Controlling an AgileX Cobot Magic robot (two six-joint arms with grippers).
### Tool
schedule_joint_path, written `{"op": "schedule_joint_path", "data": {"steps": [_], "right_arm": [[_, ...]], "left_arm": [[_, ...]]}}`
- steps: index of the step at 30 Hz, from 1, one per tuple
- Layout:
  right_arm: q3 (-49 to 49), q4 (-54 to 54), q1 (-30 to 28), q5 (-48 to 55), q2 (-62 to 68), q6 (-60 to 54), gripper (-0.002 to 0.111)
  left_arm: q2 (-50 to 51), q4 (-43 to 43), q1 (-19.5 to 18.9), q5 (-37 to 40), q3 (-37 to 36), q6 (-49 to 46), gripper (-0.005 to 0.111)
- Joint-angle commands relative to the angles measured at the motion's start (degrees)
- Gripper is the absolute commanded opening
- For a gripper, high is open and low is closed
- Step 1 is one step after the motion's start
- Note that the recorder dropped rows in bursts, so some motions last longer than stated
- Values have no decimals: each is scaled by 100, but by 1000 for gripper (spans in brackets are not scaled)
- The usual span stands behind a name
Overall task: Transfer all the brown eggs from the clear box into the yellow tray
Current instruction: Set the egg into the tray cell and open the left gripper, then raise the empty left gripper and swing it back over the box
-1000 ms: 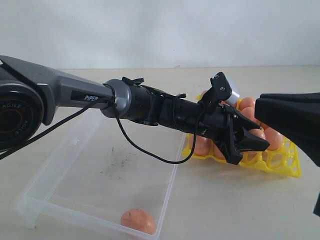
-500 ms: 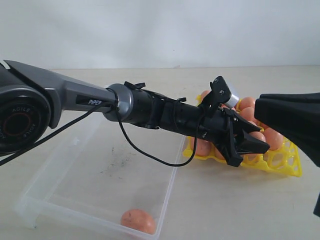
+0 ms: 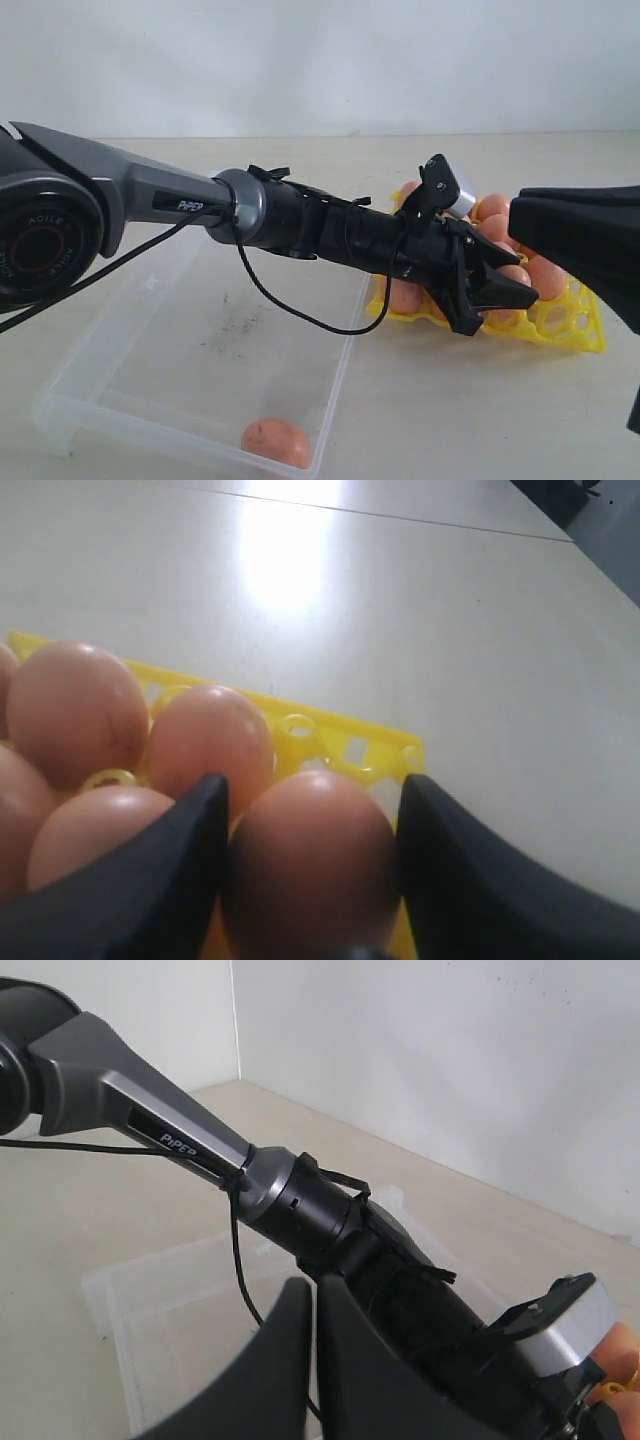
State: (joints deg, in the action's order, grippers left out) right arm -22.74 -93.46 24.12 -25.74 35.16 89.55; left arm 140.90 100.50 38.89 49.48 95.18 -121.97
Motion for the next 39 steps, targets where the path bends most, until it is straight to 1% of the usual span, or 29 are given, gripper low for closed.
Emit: {"op": "schedule_joint_path", "data": {"steps": [1, 3, 14, 21, 23, 24, 25, 26, 28, 29, 34, 39], "right_arm": [[6, -12, -20, -17, -17, 19, 0], [6, -12, -20, -17, -17, 19, 0], [6, -12, -20, -15, -17, 1, 0], [6, -12, -20, -15, -17, 1, 0], [6, -12, -20, -15, -17, 1, 0], [6, -12, -20, -15, -17, 1, 0], [6, -12, -20, -15, -17, 1, 0], [6, -12, -20, -15, -17, 1, 0], [6, -12, -20, -15, -17, 1, 0], [6, -12, -20, -27, -17, 1, 0], [6, -16, -20, -124, -17, 1, 0], [6, -26, -20, -128, -17, 1, 0]], "left_arm": [[56, -55, 10, -218, -17, 126, 49], [56, -55, 10, -272, -17, 204, 55], [-117, -55, 10, -219, -17, 206, 55], [-685, -55, 10, 441, -17, 393, 54], [-895, -55, 10, 606, -17, 762, 51], [-994, -55, 10, 712, -17, 925, 48], [-1083, -61, 10, 846, -17, 1116, 42], [-1176, -299, 10, 979, -17, 1307, 34], [-1363, -893, 10, 1104, -17, 1648, 12], [-1477, -1316, 10, 1128, -17, 1895, 4], [-1994, -3581, 10, 928, -17, 3782, 4], [-2483, -6365, 10, 625, -53, 6244, 4]]}}
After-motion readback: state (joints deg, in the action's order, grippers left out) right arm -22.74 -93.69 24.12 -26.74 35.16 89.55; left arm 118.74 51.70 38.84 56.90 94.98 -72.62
